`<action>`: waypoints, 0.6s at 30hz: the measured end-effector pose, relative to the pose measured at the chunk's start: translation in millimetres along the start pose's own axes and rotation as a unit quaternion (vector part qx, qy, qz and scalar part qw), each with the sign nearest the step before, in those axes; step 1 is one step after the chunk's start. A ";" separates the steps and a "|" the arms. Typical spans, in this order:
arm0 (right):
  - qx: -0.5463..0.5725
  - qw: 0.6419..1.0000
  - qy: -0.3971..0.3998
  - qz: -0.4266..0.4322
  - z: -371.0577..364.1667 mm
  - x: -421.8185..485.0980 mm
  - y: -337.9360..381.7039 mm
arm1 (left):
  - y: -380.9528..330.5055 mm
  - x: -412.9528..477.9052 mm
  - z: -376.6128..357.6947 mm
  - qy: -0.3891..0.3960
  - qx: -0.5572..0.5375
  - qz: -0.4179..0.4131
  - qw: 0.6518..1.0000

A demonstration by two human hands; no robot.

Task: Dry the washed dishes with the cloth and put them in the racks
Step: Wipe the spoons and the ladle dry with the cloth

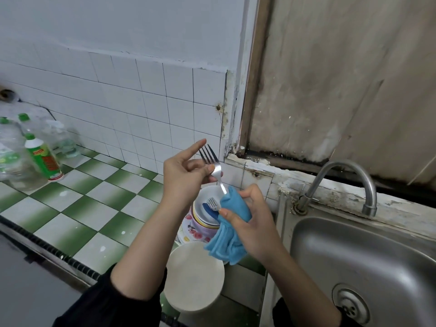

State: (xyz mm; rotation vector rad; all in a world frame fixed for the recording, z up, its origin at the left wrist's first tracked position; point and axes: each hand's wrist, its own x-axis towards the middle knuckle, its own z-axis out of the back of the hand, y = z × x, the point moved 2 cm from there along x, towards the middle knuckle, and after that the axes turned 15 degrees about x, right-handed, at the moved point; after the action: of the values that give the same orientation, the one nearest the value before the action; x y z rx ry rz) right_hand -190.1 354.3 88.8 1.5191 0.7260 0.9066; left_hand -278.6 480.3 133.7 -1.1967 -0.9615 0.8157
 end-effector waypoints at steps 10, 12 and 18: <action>0.003 0.996 0.021 0.087 0.1 12.1 15.1 | 3.1 -9.2 -9.1 -0.028 -0.034 -0.017 0.999; -0.003 0.996 0.038 0.075 4.8 6.6 12.6 | 2.6 -5.9 -0.7 -0.044 -0.071 -0.014 0.996; 0.027 0.998 0.060 -0.010 22.0 -19.2 -5.3 | 9.4 -10.3 17.7 -0.101 -0.098 -0.017 0.990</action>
State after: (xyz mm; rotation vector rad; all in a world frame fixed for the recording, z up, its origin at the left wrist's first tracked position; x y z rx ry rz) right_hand -180.7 327.6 80.0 1.5130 0.8562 0.9764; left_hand -299.0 479.4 124.3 -1.2787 -1.2486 0.8406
